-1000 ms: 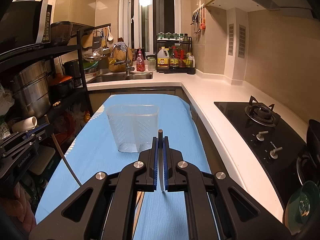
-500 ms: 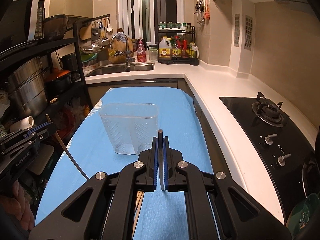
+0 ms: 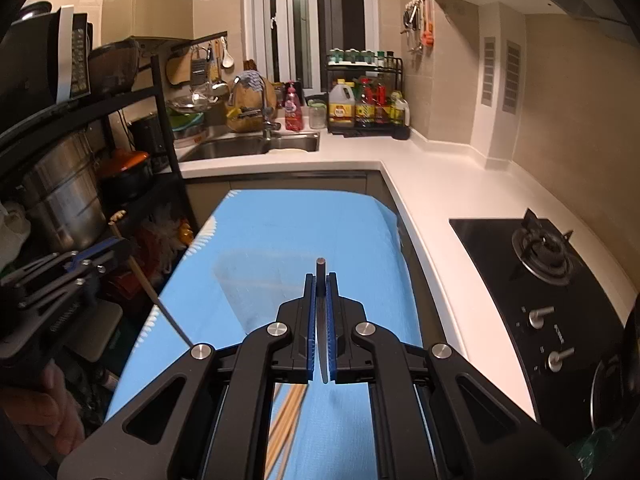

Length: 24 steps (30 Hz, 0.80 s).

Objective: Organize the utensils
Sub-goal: 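Lift both held chopsticks and carry them over the clear plastic container, then open both tools to drop the chopsticks into the clear container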

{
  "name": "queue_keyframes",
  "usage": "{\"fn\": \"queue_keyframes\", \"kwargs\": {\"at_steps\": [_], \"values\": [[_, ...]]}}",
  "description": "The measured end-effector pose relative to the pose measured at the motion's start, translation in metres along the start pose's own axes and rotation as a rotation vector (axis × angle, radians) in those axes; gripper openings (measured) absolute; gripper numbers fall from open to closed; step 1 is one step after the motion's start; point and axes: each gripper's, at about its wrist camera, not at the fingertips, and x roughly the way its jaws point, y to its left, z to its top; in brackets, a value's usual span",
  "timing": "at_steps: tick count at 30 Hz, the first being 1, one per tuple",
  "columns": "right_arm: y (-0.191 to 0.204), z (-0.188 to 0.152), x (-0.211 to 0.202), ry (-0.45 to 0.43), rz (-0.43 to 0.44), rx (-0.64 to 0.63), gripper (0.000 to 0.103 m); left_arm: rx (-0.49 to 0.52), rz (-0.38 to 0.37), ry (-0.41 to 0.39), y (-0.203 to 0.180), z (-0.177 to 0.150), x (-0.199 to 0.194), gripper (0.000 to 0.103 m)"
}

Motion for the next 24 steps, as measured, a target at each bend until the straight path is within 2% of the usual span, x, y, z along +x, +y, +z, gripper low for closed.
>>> {"fn": "queue_keyframes", "kwargs": {"at_steps": [7, 13, 19, 24], "values": [[0.011, 0.067, -0.007, -0.002, 0.042, 0.010, 0.005, -0.012, -0.015, -0.018, -0.001, 0.056, 0.001, 0.005], [0.019, 0.104, 0.005, -0.013, 0.050, 0.017, 0.005, -0.050, -0.037, -0.045, -0.002, 0.097, 0.003, 0.005], [0.020, 0.114, 0.030, -0.039, 0.018, 0.002, 0.005, -0.034, -0.050, -0.063, -0.008, 0.111, 0.022, 0.005], [0.012, 0.097, 0.067, -0.003, 0.003, 0.014, 0.005, -0.046, -0.054, -0.027, -0.006, 0.095, 0.056, 0.005]]}}
